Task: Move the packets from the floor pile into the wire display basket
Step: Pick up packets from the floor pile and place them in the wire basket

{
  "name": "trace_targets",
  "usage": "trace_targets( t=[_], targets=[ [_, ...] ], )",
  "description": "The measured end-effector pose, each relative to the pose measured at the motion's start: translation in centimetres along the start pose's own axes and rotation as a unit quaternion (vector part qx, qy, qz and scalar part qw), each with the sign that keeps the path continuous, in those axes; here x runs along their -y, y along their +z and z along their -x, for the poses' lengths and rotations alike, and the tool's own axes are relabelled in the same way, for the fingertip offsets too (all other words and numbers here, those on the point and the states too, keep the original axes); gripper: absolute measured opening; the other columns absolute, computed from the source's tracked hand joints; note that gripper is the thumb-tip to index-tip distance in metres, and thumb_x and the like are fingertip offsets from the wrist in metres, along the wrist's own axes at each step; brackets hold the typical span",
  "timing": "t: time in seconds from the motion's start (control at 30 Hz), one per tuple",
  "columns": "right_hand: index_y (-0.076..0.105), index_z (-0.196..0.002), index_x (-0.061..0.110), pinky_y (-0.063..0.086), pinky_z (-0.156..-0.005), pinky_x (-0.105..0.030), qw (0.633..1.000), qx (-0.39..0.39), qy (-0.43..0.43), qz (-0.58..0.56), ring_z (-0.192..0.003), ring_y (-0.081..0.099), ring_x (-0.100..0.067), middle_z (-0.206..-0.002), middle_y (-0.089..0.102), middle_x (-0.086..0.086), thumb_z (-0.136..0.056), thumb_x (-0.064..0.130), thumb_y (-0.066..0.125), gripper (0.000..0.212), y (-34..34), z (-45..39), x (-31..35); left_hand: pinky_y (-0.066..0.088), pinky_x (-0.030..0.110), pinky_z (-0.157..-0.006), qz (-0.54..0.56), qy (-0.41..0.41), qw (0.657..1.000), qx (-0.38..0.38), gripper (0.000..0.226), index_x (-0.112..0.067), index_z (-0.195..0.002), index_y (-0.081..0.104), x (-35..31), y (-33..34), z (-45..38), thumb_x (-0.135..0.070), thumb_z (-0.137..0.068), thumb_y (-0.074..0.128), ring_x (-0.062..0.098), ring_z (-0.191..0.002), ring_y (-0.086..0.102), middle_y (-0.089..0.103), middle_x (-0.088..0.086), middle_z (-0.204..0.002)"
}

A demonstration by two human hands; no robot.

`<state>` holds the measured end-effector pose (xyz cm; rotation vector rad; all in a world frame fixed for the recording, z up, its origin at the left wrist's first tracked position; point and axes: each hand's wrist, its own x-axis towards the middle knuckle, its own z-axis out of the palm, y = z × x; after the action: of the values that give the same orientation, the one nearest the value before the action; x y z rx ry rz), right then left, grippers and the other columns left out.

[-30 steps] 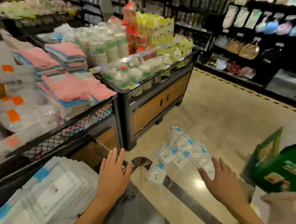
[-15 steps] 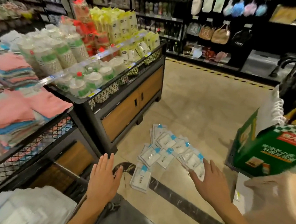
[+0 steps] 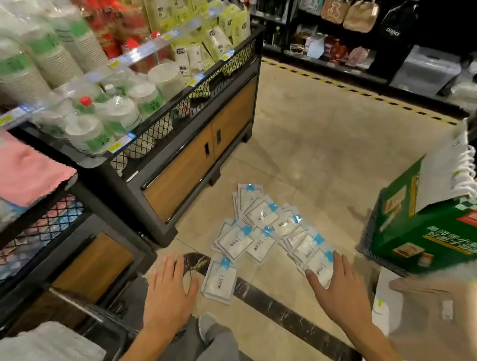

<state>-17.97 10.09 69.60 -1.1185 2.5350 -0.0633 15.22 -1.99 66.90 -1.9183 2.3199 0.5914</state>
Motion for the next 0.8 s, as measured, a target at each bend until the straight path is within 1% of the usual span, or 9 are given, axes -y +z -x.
trace_targets(
  t=[0.1,0.23,0.27,0.33,0.4,0.47,0.6,0.7,0.8],
  targets=[
    [0.02,-0.163,0.017,0.028,-0.124,-0.049,1.0,-0.001,-0.001,0.014,-0.153,0.031,-0.029,-0.169,0.026,-0.007,-0.084,0.083,0.021,0.103,0.7,-2.8,2.4,0.002,0.04,-0.128,-0.009,0.005,1.0,0.004,0.078,-0.021,-0.164,0.003,1.0,1.2,-4.3,-0.063,-0.102,0.024,0.019,-0.158,-0.001,0.003,0.002,-0.172],
    [0.022,-0.163,0.016,0.023,-0.127,-0.049,0.999,-0.015,-0.023,0.029,-0.155,0.027,-0.028,-0.169,0.026,-0.007,-0.087,0.088,0.014,0.105,3.0,-8.2,5.8,0.001,0.039,-0.127,-0.025,0.027,0.999,-0.002,0.093,-0.018,-0.164,0.006,2.3,3.2,-10.5,-0.072,-0.088,0.002,0.019,-0.158,0.0,0.006,0.004,-0.171],
    [0.022,-0.163,0.015,0.022,-0.127,-0.05,0.999,-0.016,-0.028,0.033,-0.155,0.026,-0.028,-0.169,0.025,-0.007,-0.085,0.088,0.012,0.107,3.7,-9.6,6.6,0.001,0.039,-0.127,-0.027,0.029,0.999,0.001,0.093,-0.017,-0.164,0.007,2.6,3.8,-12.0,-0.072,-0.089,0.002,0.019,-0.158,0.001,0.007,0.004,-0.171],
    [0.019,-0.163,0.015,0.021,-0.127,-0.05,0.999,-0.019,-0.03,0.031,-0.156,0.023,-0.028,-0.17,0.022,-0.006,-0.085,0.088,0.011,0.108,5.7,-12.4,7.8,0.002,0.04,-0.128,-0.033,0.027,0.999,0.005,0.086,-0.017,-0.164,0.006,3.3,5.7,-14.9,-0.07,-0.096,0.012,0.019,-0.158,0.002,0.007,0.005,-0.171],
    [0.015,-0.164,0.016,0.018,-0.128,-0.05,0.999,-0.016,-0.027,0.017,-0.157,0.02,-0.028,-0.171,0.017,-0.006,-0.088,0.086,0.016,0.104,8.4,-15.5,8.6,0.004,0.041,-0.128,-0.044,0.025,0.999,0.004,0.081,-0.016,-0.164,0.008,4.0,8.2,-18.0,-0.065,-0.1,0.019,0.02,-0.158,0.004,0.009,0.007,-0.171],
    [0.013,-0.164,0.015,0.018,-0.128,-0.05,1.0,-0.013,-0.024,0.014,-0.157,0.02,-0.028,-0.171,0.018,-0.007,-0.089,0.085,0.023,0.104,12.0,-19.0,8.7,0.006,0.042,-0.128,-0.056,0.024,0.998,0.012,0.083,-0.015,-0.164,0.012,4.6,11.7,-20.8,-0.065,-0.098,0.018,0.022,-0.158,0.008,0.012,0.008,-0.17],
    [0.014,-0.164,0.014,0.019,-0.127,-0.053,1.0,-0.01,-0.009,0.015,-0.157,0.02,-0.028,-0.17,0.022,-0.01,-0.085,0.084,0.024,0.107,21.7,-25.6,6.9,0.016,0.047,-0.126,-0.068,0.025,0.996,0.049,0.088,-0.011,-0.162,0.021,6.6,21.9,-25.5,-0.066,-0.094,0.008,0.027,-0.156,0.019,0.023,0.012,-0.167],
    [0.008,-0.165,0.017,0.011,-0.129,-0.049,1.0,0.008,-0.004,0.001,-0.159,0.012,-0.024,-0.172,0.014,-0.008,-0.09,0.081,0.034,0.102,29.4,-30.4,5.4,0.018,0.049,-0.126,-0.081,0.012,0.994,0.072,0.09,-0.011,-0.161,0.014,8.2,30.6,-29.0,-0.067,-0.092,0.005,0.027,-0.155,0.02,0.019,0.013,-0.168],
    [0.006,-0.165,0.019,0.008,-0.13,-0.046,1.0,0.02,-0.009,-0.004,-0.159,0.009,-0.025,-0.173,0.009,-0.009,-0.093,0.073,0.043,0.097,37.8,-35.0,3.4,0.019,0.049,-0.126,-0.095,0.004,0.992,0.078,0.089,-0.01,-0.161,0.011,10.1,39.5,-32.5,-0.066,-0.092,0.008,0.028,-0.155,0.021,0.018,0.014,-0.168]
  ],
)
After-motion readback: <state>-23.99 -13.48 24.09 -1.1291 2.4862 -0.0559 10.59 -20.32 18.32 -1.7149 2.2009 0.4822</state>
